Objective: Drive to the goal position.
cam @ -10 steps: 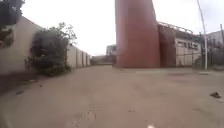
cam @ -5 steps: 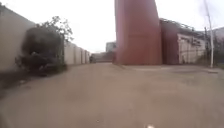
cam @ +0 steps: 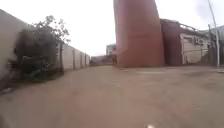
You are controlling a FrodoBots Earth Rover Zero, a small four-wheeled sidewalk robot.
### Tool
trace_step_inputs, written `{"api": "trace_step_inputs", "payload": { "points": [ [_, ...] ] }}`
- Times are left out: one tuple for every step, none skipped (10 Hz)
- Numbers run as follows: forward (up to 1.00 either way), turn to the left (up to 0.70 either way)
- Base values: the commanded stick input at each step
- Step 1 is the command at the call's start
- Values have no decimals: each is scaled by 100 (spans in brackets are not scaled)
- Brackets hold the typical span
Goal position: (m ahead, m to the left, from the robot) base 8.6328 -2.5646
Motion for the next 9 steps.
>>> {"api": "trace_step_inputs", "payload": {
  "points": [
    [100, 0],
    [100, 0],
    [100, 0],
    [100, 0],
    [100, 0],
    [100, 0],
    [100, 0],
    [100, 0],
    [100, 0]
  ]
}}
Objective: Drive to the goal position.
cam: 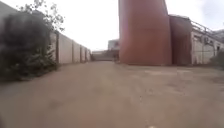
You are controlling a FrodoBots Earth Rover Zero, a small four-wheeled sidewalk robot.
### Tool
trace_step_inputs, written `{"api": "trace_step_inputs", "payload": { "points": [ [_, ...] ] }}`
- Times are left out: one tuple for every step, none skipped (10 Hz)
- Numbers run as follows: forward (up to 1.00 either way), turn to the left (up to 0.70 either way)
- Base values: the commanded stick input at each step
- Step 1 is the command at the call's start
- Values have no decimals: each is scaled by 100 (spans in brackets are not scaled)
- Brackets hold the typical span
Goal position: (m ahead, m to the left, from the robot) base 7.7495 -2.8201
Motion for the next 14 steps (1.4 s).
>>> {"api": "trace_step_inputs", "payload": {
  "points": [
    [100, 0],
    [100, 0],
    [100, 0],
    [100, 0],
    [100, 0],
    [100, 0],
    [100, 0],
    [100, 0],
    [100, 0],
    [100, 0],
    [100, 0],
    [100, 0],
    [100, 0],
    [100, 0]
  ]
}}
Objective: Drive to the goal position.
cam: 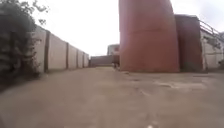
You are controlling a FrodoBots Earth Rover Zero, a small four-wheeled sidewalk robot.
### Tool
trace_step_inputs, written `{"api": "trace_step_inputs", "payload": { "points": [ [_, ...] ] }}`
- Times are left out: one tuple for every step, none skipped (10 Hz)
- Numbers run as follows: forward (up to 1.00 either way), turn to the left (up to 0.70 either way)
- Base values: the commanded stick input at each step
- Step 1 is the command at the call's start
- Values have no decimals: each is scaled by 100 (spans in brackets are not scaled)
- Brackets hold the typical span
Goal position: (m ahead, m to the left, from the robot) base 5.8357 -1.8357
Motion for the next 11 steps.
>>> {"api": "trace_step_inputs", "payload": {
  "points": [
    [100, 0],
    [100, 0],
    [100, 0],
    [100, 0],
    [100, 0],
    [100, 0],
    [100, 0],
    [100, 0],
    [100, 0],
    [100, 0],
    [100, 0]
  ]
}}
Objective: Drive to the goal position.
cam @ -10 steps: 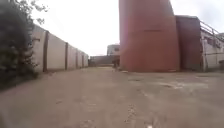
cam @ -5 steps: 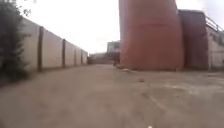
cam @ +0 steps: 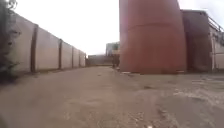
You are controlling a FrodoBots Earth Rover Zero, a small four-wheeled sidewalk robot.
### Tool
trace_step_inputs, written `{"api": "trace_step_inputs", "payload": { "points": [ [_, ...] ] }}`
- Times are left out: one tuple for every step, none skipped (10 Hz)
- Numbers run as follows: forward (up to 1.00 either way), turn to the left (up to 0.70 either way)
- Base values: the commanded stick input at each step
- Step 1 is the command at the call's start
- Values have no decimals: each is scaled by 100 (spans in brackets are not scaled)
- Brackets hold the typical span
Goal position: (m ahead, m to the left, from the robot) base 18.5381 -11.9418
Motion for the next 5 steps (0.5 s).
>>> {"api": "trace_step_inputs", "payload": {
  "points": [
    [100, 0],
    [100, 0],
    [100, 0],
    [100, 0],
    [100, 0]
  ]
}}
